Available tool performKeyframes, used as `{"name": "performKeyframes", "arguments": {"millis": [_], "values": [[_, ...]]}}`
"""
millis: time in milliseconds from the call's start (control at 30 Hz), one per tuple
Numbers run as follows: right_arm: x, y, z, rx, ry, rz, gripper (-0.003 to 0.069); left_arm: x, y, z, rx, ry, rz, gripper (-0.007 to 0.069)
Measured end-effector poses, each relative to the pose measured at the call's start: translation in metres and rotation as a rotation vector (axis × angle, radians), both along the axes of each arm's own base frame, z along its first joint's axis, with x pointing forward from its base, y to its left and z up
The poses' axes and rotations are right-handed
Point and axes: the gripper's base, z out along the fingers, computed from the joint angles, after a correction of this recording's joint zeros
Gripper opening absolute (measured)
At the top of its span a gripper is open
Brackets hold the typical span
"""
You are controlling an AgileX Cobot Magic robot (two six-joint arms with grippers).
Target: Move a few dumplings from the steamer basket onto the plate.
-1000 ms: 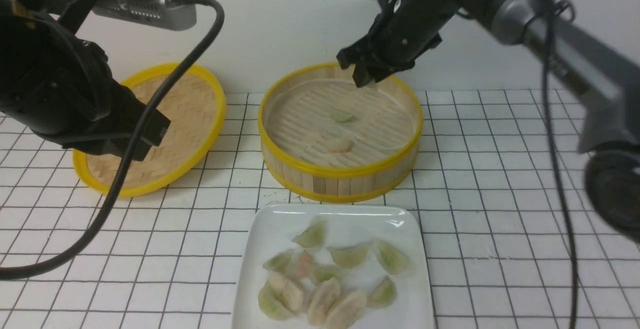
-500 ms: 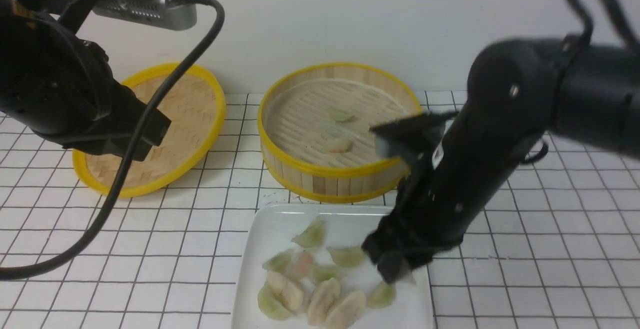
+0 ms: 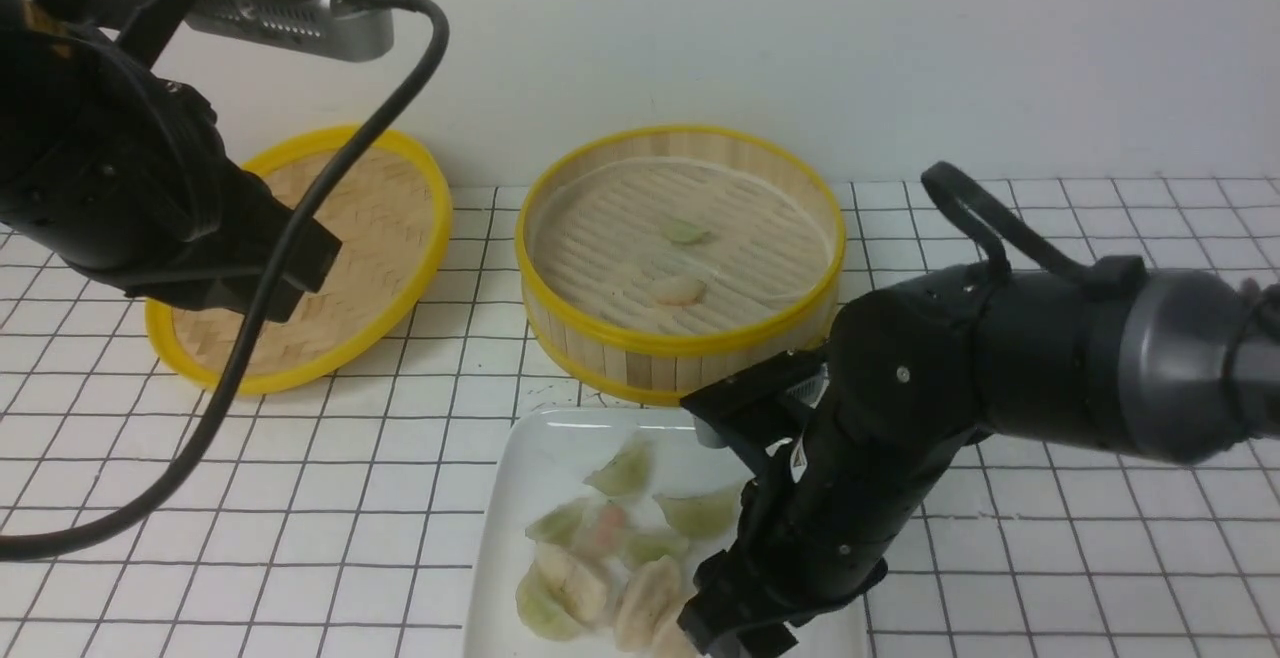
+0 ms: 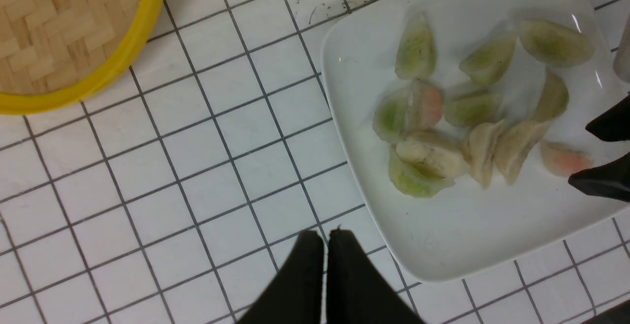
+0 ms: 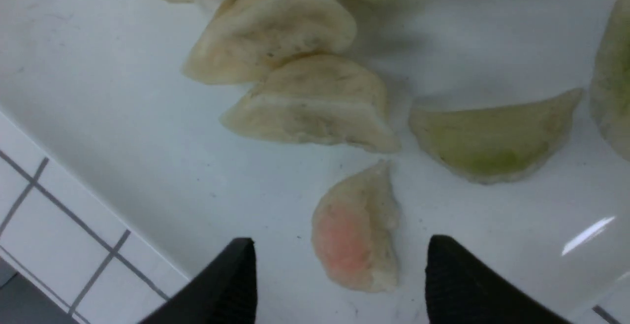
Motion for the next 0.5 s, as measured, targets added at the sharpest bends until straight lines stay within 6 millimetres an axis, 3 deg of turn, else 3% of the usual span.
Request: {"name": "performKeyframes", "arguments": {"millis": [33, 100, 233, 300, 333, 433, 467, 500], "values": [[0.001, -0.002, 0.005, -0.028, -0.004, -0.002, 0.0472, 0.0, 0.0, 0.0, 0.0, 0.0, 0.0, -0.0006], [0.002, -0.004, 0.015, -0.055, -0.012, -0.002, 0.0483, 0.0, 0.0, 0.0, 0.0, 0.0, 0.0, -0.0006], [-0.004, -0.018, 0.048, -0.125, -0.042, -0.001, 0.0419, 0.0, 0.0, 0.0, -0.001, 0.0, 0.0, -0.0006], [-0.015, -0.037, 0.085, -0.139, -0.133, -0.038, 0.0282, 0.0, 0.0, 0.0, -0.002, 0.001, 0.0, -0.0006], [-0.018, -0.042, 0.095, -0.132, -0.167, -0.052, 0.0248, 0.0, 0.0, 0.0, -0.003, 0.001, 0.0, -0.0006], [-0.044, -0.077, 0.158, -0.049, -0.372, -0.158, 0.0077, 0.0, -0.001, 0.0, -0.008, -0.001, -0.001, -0.0006], [-0.059, -0.094, 0.181, -0.001, -0.453, -0.206, 0.0034, 0.0, -0.001, 0.0, -0.014, -0.004, -0.001, -0.0006], [-0.064, -0.1, 0.189, 0.019, -0.48, -0.221, 0.0029, 0.0, -0.001, 0.001, -0.015, -0.004, -0.001, -0.0006]]}}
